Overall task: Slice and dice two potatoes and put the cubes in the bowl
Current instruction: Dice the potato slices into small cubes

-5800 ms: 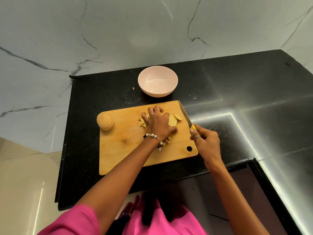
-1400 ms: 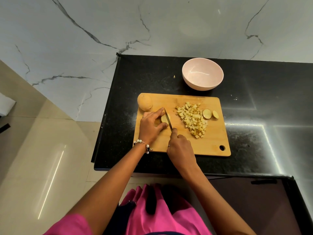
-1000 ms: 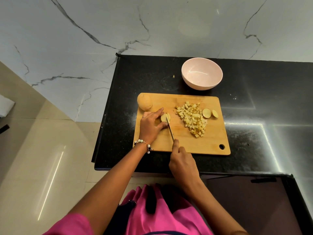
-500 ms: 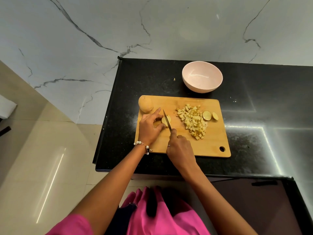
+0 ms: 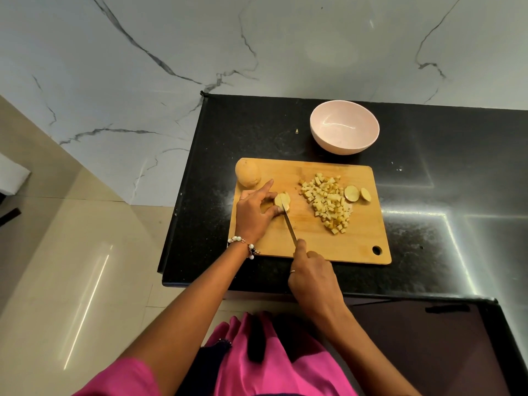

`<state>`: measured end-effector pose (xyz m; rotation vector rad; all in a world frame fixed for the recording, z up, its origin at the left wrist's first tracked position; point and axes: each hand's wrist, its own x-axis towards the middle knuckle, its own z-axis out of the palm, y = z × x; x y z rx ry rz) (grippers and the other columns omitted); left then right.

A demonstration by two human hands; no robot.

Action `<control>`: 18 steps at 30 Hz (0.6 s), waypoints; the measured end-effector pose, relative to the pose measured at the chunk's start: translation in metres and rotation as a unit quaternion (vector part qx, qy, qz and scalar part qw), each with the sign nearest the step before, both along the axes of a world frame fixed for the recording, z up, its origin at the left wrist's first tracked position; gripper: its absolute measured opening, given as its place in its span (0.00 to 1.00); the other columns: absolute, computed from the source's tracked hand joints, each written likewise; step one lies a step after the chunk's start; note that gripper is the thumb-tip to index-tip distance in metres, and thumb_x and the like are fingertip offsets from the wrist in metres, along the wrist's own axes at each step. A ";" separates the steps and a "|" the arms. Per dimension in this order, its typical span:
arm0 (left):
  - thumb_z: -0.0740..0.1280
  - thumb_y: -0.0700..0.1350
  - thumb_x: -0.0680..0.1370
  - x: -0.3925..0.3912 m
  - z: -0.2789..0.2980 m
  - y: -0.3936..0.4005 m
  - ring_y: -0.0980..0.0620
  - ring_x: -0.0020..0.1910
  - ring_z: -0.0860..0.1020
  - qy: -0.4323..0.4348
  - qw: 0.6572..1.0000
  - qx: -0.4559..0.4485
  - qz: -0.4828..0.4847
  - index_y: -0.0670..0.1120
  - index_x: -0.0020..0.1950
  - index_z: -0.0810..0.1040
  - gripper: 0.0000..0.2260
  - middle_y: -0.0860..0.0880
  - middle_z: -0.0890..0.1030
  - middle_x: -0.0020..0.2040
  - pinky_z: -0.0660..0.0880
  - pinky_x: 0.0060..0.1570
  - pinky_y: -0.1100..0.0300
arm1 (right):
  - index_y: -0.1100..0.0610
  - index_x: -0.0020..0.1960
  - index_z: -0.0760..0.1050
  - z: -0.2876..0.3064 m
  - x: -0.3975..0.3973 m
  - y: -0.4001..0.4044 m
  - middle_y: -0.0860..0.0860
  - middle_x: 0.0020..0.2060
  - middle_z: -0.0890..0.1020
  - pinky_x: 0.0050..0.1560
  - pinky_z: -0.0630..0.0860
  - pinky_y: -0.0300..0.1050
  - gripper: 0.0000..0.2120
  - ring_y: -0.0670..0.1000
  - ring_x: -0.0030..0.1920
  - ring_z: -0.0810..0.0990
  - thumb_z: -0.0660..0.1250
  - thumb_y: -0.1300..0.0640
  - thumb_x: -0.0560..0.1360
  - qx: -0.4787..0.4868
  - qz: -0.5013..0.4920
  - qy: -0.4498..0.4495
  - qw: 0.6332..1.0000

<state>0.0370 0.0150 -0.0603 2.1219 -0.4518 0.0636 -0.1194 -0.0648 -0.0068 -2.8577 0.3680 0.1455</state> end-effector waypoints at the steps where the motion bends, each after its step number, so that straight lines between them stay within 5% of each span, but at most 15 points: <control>1: 0.75 0.44 0.69 0.000 0.001 0.000 0.50 0.54 0.74 0.001 1.000 0.000 0.000 0.47 0.68 0.72 0.29 0.53 0.83 0.51 0.72 0.57 0.55 | 0.64 0.75 0.53 0.002 0.003 -0.003 0.60 0.50 0.78 0.37 0.63 0.47 0.26 0.61 0.46 0.78 0.52 0.63 0.77 0.024 -0.008 -0.020 0.999; 10: 0.74 0.40 0.69 -0.001 0.001 0.001 0.50 0.53 0.76 -0.021 1.000 -0.009 0.020 0.44 0.68 0.73 0.28 0.52 0.84 0.47 0.63 0.54 0.73 | 0.64 0.75 0.54 -0.006 0.048 -0.008 0.61 0.49 0.78 0.39 0.65 0.49 0.26 0.62 0.46 0.77 0.53 0.63 0.78 0.017 -0.011 -0.037 0.999; 18: 0.75 0.41 0.69 -0.001 0.001 0.001 0.51 0.53 0.75 -0.019 0.999 -0.010 0.027 0.45 0.68 0.73 0.28 0.51 0.84 0.46 0.62 0.53 0.74 | 0.68 0.73 0.55 -0.012 0.056 0.001 0.64 0.48 0.78 0.38 0.67 0.50 0.25 0.64 0.44 0.78 0.51 0.67 0.77 -0.006 -0.005 -0.043 0.999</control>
